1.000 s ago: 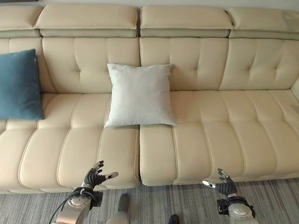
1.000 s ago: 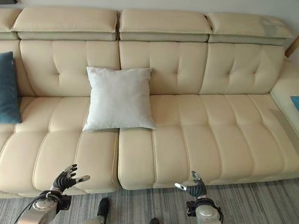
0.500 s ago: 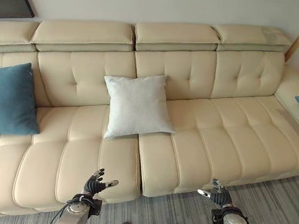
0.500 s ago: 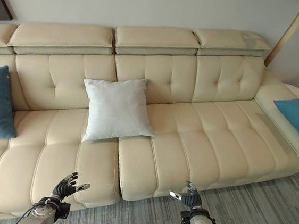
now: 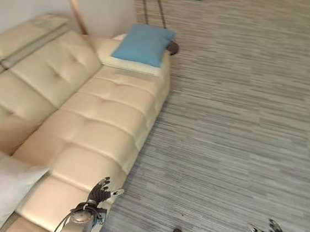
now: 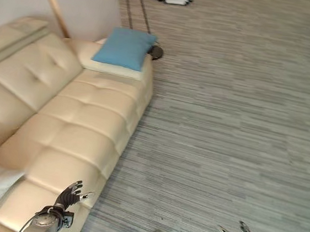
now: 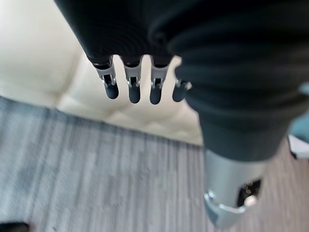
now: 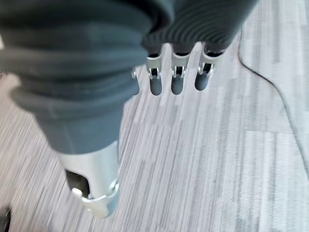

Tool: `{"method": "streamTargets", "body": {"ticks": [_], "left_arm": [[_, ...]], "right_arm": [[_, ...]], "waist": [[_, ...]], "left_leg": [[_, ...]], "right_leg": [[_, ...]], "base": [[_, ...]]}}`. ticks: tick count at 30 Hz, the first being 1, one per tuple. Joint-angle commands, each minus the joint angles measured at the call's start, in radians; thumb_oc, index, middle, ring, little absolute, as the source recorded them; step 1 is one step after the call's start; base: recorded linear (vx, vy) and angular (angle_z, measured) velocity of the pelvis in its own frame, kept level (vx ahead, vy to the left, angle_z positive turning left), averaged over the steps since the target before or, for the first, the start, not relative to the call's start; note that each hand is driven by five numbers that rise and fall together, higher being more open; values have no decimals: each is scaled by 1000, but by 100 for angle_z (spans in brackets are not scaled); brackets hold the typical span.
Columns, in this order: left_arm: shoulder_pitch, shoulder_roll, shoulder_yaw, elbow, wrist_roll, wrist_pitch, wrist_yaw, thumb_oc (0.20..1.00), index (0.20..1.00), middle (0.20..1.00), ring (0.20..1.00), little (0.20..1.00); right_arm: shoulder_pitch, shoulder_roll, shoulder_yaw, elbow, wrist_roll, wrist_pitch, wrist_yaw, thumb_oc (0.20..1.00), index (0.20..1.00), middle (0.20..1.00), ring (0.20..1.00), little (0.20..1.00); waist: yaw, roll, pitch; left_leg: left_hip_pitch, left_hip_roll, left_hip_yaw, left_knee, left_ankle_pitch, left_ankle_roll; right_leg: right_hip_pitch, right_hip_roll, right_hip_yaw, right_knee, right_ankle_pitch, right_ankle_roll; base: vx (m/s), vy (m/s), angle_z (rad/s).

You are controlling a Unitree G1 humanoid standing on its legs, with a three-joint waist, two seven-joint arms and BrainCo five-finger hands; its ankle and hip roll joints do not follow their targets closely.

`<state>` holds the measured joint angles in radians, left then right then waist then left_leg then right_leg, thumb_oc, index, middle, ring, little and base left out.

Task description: Pick up all the scattered cushions and arrange them neatly on the sofa.

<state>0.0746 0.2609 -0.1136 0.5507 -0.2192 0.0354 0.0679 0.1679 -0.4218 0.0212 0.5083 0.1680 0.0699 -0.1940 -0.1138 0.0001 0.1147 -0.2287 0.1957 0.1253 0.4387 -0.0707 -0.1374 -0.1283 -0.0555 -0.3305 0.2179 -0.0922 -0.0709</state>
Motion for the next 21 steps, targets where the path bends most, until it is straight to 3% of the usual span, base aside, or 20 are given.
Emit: {"method": "streamTargets", "body": {"ticks": [1, 4, 5, 6, 14, 18, 21], "left_arm": [[-19, 59, 6, -70, -13, -43, 28, 1000, 1000, 1000, 1000, 1000], [-23, 59, -3, -60, -15, -49, 38, 1000, 1000, 1000, 1000, 1000], [-29, 70, -4, -49, -7, -50, 44, 1000, 1000, 1000, 1000, 1000], [-24, 73, -6, -42, -2, -52, 45, 1000, 1000, 1000, 1000, 1000], [-17, 110, 7, -28, 1, -41, 38, 1000, 1000, 1000, 1000, 1000], [-22, 127, 16, -33, 4, -37, 38, 1000, 1000, 1000, 1000, 1000], [-29, 126, 19, -37, 6, -36, 40, 1000, 1000, 1000, 1000, 1000]], "right_arm": [[-150, 7, 33, -19, -26, -48, 2, 1000, 1000, 1000, 1000, 1000], [-169, 4, 61, -11, -34, -56, -2, 1000, 1000, 1000, 1000, 1000], [-187, 7, 86, -2, -44, -52, -1, 1000, 1000, 1000, 1000, 1000], [-200, 8, 97, -6, -58, -51, 2, 1000, 1000, 1000, 1000, 1000], [-196, 55, 96, 20, -42, -42, 26, 1000, 1000, 1000, 1000, 1000], [-188, 71, 92, 36, -39, -40, 40, 1000, 1000, 1000, 1000, 1000], [-180, 83, 87, 40, -41, -40, 40, 1000, 1000, 1000, 1000, 1000]], "waist": [[97, -28, 58], [137, -16, 69], [161, 4, 81], [165, 12, 71], [169, -37, 40], [164, -44, 47], [156, -43, 58]], "left_leg": [[63, -122, -24, -250, 19, 84], [-16, -163, -147, -389, 133, 68], [-34, -174, -164, -461, 166, 64], [-18, -189, -175, -435, 170, 75], [31, -204, -94, -416, 106, 131], [64, -199, -57, -423, 72, 154], [108, -193, -31, -431, 53, 163]], "right_leg": [[109, -43, 123, -208, 25, 147], [132, -12, 180, -229, 12, 143], [160, 20, 236, -225, -15, 143], [178, 9, 265, -223, -34, 148], [152, -43, 320, -157, -33, 191], [77, -53, 299, 10, -26, 225], [4, -61, 260, 95, 22, 239]], "base": [[260, 52, -71], [249, 64, -76], [505, 286, -30], [431, 273, -33], [229, 150, -63], [156, 93, -8], [157, 42, -24]]}}
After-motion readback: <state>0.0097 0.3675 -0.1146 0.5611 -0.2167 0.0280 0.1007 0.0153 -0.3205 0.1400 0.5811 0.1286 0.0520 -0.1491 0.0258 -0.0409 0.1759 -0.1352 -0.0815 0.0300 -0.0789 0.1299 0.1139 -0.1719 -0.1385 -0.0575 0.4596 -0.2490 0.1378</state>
